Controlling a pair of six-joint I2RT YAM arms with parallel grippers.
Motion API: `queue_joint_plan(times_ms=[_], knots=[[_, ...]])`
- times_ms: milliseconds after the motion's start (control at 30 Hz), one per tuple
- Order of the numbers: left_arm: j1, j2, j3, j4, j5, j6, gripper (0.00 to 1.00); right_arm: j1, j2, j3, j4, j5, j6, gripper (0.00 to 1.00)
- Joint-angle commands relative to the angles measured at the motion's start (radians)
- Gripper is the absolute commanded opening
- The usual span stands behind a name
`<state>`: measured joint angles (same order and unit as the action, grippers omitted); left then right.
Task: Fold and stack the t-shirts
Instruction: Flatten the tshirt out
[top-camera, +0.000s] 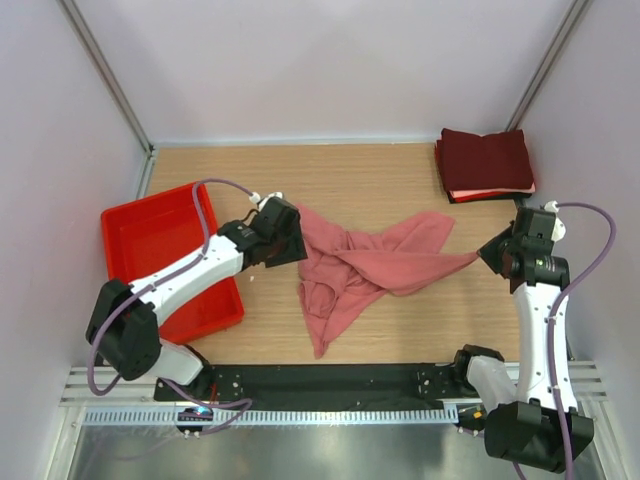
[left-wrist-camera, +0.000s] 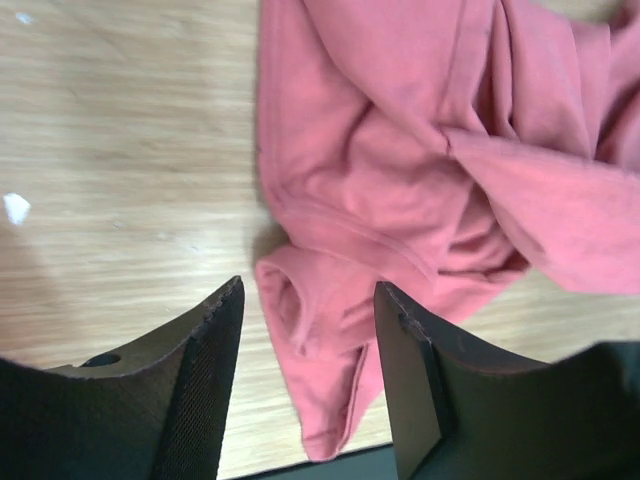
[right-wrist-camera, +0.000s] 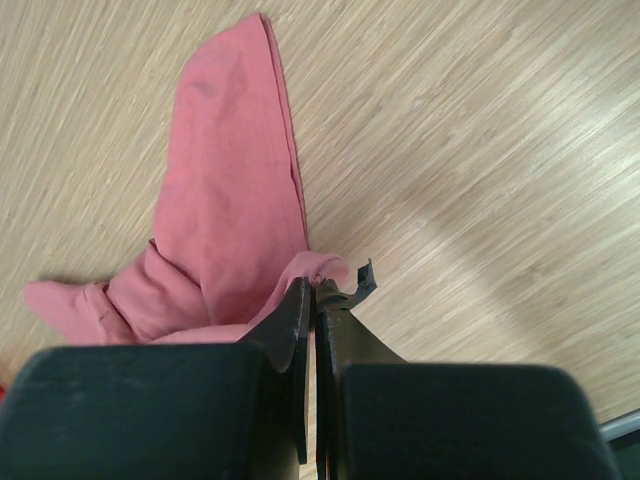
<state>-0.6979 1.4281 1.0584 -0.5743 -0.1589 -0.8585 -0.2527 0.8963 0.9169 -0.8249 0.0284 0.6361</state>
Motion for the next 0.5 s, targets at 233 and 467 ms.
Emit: queue_joint_plan(times_ms=[233, 467], knots=[[0.159, 0.241, 0.190, 0.108, 0.051, 0.113, 0.63, -0.002, -0.063, -0.042, 0.073, -0.084, 0.011, 0.01], [0.161, 0.451, 0.279, 0.272, 0.130, 0.125, 0.63, -0.003, -0.099, -0.095, 0.136, -0.173, 0.088, 0.01]])
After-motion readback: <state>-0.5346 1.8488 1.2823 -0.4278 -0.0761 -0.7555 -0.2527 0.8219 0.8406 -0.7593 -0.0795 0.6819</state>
